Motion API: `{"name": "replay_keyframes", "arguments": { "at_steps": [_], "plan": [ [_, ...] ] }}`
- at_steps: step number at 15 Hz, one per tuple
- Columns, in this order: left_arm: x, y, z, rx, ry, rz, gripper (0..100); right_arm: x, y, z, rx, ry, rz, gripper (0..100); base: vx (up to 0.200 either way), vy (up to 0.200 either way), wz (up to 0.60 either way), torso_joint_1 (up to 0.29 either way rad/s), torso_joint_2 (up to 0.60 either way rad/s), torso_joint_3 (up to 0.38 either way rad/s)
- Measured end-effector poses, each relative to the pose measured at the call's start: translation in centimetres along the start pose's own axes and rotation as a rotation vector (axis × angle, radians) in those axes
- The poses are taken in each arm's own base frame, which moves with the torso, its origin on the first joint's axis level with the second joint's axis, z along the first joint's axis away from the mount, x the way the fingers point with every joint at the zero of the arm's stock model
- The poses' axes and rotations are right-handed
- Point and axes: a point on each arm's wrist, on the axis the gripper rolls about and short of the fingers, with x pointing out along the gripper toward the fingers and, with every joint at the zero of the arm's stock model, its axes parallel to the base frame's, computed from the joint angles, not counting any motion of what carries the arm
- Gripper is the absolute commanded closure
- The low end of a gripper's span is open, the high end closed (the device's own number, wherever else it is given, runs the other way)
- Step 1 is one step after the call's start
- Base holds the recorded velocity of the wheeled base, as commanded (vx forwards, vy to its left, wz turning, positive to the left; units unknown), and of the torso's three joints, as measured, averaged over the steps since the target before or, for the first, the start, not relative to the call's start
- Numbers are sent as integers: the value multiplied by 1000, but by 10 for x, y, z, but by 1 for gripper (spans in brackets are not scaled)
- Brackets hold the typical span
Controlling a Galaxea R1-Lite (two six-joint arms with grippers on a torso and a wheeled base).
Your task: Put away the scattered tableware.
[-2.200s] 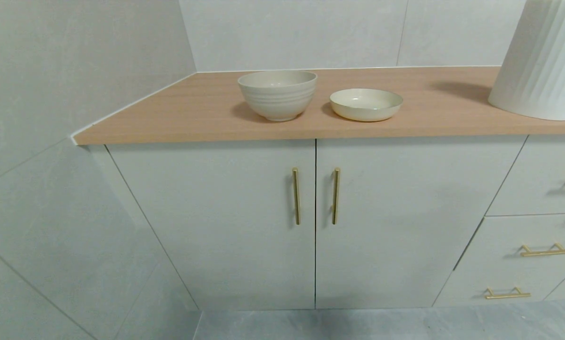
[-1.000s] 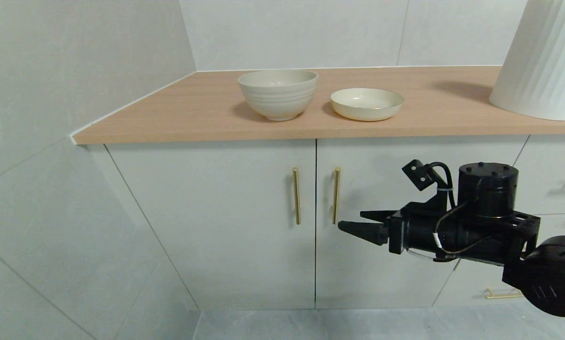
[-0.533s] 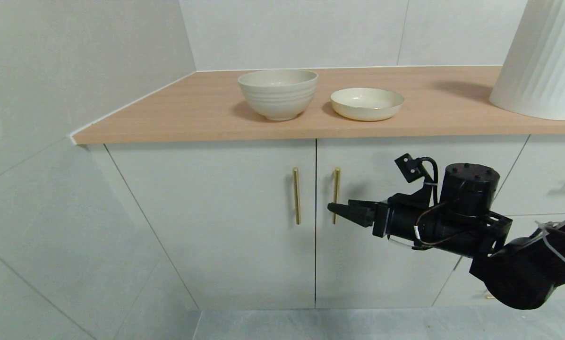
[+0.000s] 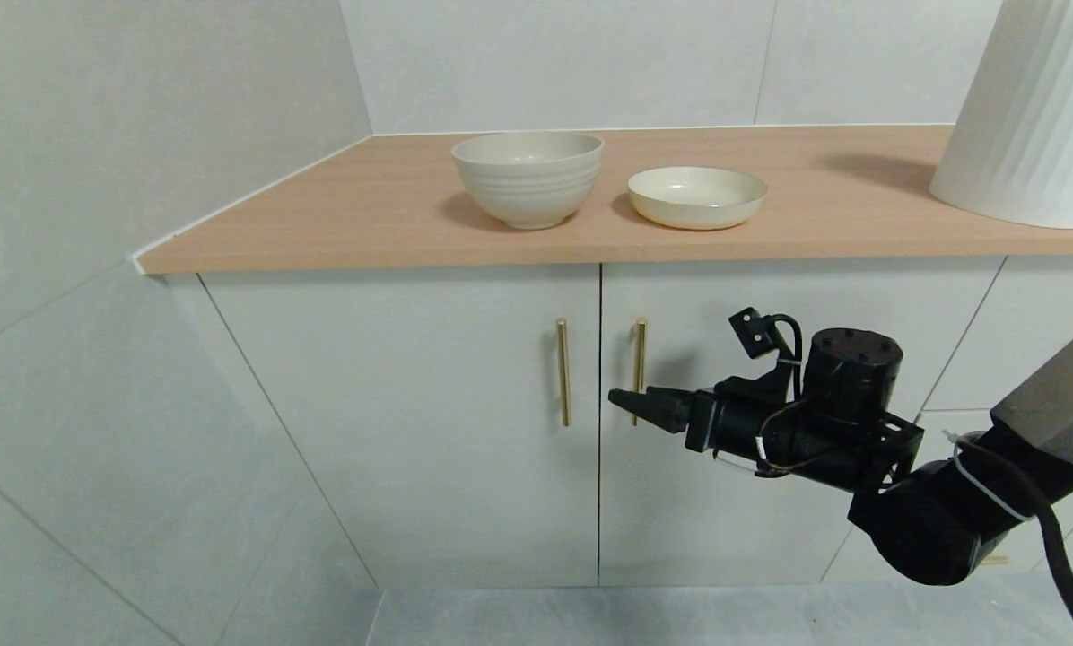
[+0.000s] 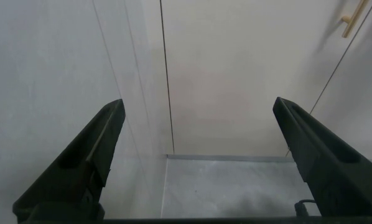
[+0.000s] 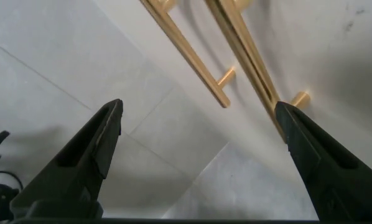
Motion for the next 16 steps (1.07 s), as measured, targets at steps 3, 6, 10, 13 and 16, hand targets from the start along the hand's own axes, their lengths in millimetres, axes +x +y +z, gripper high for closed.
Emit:
{"name": "replay_keyframes", "arguments": {
  "at_steps": [3, 6, 10, 13, 16],
  "plan": [
    [0, 0, 0, -1, 0, 0, 0, 3, -5, -4, 6, 3, -13, 0, 0, 0, 0, 0, 0, 0],
    [0, 0, 0, -1, 0, 0, 0, 9, -9, -4, -2, -36, -48, 0, 0, 0, 0, 0, 0, 0],
    [0, 0, 0, 0, 0, 0, 0, 18, -12, -5, 15, -107, -18, 0, 0, 0, 0, 0, 0, 0],
    [0, 0, 0, -1, -1, 0, 0, 24, -6, -9, 46, -128, 30, 0, 0, 0, 0, 0, 0, 0],
    [0, 0, 0, -1, 0, 0, 0, 28, -3, -14, 42, -135, 50, 0, 0, 0, 0, 0, 0, 0]
  ]
}}
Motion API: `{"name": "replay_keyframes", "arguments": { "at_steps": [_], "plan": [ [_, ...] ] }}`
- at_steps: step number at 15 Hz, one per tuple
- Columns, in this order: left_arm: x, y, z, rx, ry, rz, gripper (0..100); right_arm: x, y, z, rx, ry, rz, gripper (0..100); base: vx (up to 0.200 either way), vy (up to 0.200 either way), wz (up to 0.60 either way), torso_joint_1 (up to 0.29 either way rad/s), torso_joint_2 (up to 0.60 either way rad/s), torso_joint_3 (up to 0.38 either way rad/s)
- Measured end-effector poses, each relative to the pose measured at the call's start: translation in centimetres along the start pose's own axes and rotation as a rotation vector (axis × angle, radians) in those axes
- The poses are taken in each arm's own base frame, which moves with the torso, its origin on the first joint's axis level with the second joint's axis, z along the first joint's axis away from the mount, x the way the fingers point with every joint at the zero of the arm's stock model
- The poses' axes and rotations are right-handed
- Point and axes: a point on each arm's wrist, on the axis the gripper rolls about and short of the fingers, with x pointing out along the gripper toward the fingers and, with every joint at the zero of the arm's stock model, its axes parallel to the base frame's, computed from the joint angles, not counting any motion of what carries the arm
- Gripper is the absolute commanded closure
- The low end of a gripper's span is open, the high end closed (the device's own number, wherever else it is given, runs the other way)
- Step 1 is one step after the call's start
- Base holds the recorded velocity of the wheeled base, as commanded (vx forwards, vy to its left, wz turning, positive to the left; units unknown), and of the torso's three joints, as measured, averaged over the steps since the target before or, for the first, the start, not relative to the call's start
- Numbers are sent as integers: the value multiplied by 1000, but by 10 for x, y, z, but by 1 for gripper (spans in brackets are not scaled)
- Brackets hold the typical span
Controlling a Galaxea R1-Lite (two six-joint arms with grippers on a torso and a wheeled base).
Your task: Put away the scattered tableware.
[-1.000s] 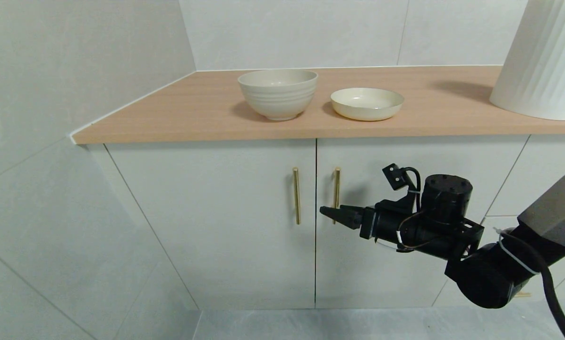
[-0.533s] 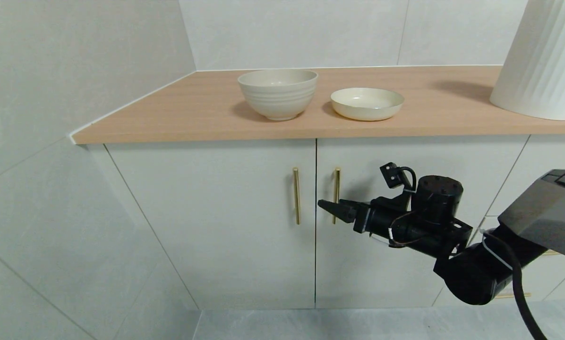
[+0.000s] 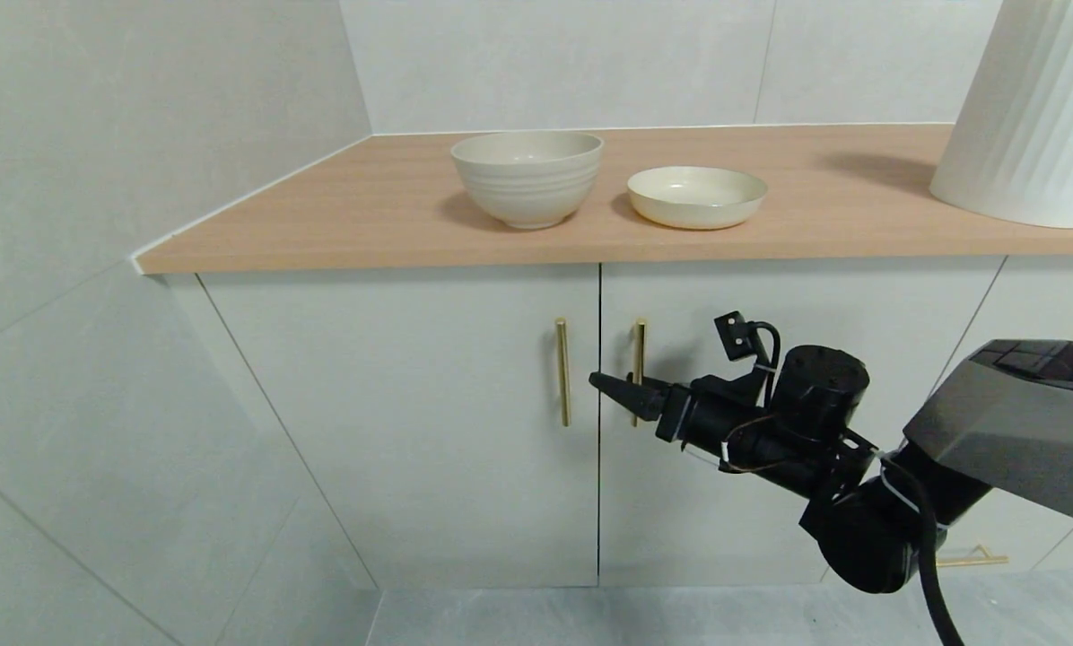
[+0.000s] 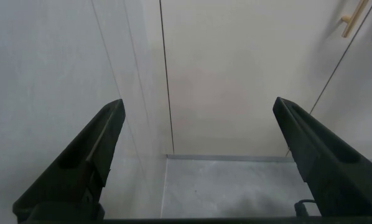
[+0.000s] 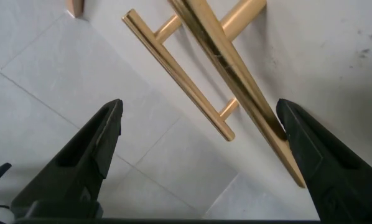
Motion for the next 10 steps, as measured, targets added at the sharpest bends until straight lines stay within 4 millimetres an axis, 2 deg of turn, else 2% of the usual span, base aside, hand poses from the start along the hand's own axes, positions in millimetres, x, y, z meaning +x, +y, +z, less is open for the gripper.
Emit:
{"name": "replay_keyframes", "arguments": {
  "at_steps": [5, 10],
  "plan": [
    [0, 0, 0, 0, 0, 0, 0, -1, 4, -5, 32, 20, 48, 0, 0, 0, 0, 0, 0, 0],
    [0, 0, 0, 0, 0, 0, 0, -14, 15, -3, 72, 71, 112, 0, 0, 0, 0, 0, 0, 0]
  ]
}}
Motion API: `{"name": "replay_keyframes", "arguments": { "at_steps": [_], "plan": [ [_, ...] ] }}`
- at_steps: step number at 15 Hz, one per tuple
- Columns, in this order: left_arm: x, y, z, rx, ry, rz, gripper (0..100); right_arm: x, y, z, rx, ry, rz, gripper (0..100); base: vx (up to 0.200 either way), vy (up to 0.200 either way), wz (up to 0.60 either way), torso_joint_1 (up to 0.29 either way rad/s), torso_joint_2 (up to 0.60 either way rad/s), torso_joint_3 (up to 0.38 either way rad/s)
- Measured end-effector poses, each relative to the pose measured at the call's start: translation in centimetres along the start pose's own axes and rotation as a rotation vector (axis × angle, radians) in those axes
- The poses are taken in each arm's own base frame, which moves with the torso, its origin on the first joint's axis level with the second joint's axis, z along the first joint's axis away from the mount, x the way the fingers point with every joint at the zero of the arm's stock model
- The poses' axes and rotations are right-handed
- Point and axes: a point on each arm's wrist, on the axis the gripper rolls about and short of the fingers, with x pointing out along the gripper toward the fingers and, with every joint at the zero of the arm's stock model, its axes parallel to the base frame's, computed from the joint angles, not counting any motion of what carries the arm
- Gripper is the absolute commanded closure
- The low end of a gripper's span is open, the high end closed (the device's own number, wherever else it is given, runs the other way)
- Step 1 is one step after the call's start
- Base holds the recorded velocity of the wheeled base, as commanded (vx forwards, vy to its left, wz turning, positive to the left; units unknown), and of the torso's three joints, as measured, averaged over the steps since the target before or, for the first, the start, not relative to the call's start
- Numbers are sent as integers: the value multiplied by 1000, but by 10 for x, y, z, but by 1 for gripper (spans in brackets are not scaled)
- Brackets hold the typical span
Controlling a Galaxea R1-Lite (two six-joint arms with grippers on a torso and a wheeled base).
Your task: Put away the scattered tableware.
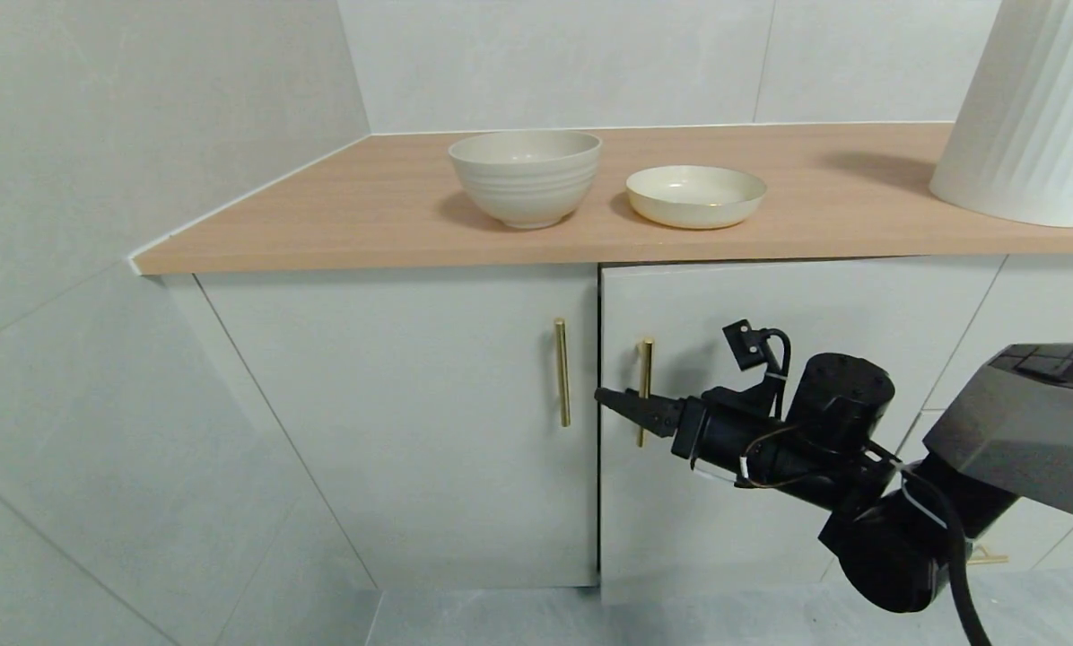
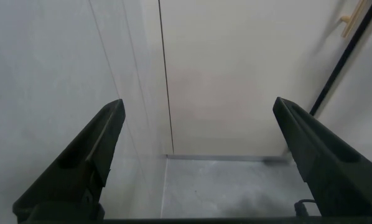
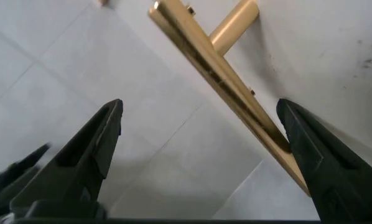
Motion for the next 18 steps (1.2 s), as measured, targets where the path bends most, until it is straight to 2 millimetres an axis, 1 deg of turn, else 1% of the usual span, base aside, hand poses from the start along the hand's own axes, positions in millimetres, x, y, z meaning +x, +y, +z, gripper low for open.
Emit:
{"name": "replay_keyframes", "arguments": {
  "at_steps": [3, 6, 11, 14, 18],
  "plan": [
    [0, 0, 0, 0, 0, 0, 0, -15, 17, 6, 7, 38, 54, 0, 0, 0, 0, 0, 0, 0],
    [0, 0, 0, 0, 0, 0, 0, -26, 29, 12, -1, 35, 70, 0, 0, 0, 0, 0, 0, 0],
    [0, 0, 0, 0, 0, 0, 0, -35, 42, 19, -23, 35, 70, 0, 0, 0, 0, 0, 0, 0],
    [0, 0, 0, 0, 0, 0, 0, -39, 43, 18, -109, 68, 44, 0, 0, 0, 0, 0, 0, 0],
    [0, 0, 0, 3, 0, 0, 0, -44, 50, 22, -121, 89, 22, 0, 0, 0, 0, 0, 0, 0]
  ]
}}
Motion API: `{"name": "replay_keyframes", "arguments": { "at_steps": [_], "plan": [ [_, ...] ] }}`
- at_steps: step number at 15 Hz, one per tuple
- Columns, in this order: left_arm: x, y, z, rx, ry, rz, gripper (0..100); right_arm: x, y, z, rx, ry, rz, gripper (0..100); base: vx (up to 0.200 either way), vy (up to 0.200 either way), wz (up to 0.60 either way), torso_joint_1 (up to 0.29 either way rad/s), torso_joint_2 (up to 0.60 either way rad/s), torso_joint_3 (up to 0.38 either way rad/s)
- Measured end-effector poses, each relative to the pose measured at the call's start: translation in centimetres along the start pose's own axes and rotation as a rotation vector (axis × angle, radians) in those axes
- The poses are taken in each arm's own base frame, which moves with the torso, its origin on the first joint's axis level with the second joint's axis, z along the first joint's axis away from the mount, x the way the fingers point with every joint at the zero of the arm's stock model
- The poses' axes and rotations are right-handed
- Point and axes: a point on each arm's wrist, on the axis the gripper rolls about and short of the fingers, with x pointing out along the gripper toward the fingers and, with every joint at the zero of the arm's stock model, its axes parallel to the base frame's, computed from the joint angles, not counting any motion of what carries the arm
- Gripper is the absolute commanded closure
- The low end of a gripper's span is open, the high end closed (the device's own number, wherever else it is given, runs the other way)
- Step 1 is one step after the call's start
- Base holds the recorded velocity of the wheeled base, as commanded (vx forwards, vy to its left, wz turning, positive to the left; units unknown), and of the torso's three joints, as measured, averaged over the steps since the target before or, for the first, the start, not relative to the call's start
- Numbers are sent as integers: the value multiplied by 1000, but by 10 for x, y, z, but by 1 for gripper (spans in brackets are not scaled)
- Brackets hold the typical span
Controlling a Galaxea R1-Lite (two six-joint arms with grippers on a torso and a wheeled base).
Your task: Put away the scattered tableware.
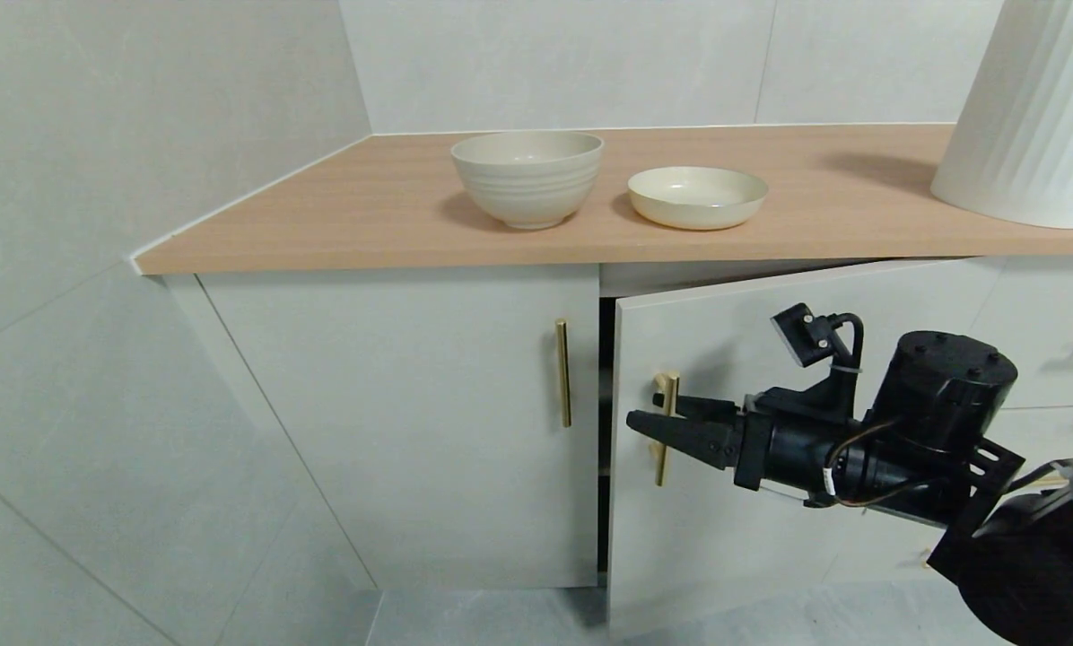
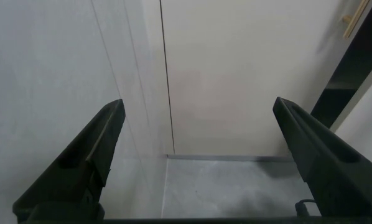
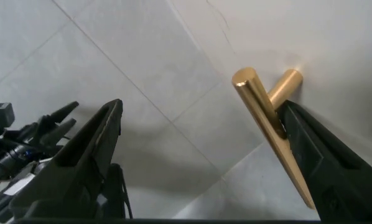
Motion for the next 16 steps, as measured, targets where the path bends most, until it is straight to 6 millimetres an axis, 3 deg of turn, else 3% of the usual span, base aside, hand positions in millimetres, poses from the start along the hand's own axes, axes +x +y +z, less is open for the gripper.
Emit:
{"name": "replay_keyframes", "arguments": {
  "at_steps": [8, 12, 16],
  "plan": [
    [-3, -2, 8, 30, -16, -71, 0, 3, 9, -2, -68, 27, -28, 0, 0, 0, 0, 0, 0, 0],
    [-5, -7, 31, 14, 74, -328, 0, 7, 17, -5, -30, 39, 0, 0, 0, 0, 0, 0, 0, 0],
    [26, -13, 70, -29, 222, -536, 0, 6, 21, -4, -10, 41, 13, 0, 0, 0, 0, 0, 0, 0]
  ]
}}
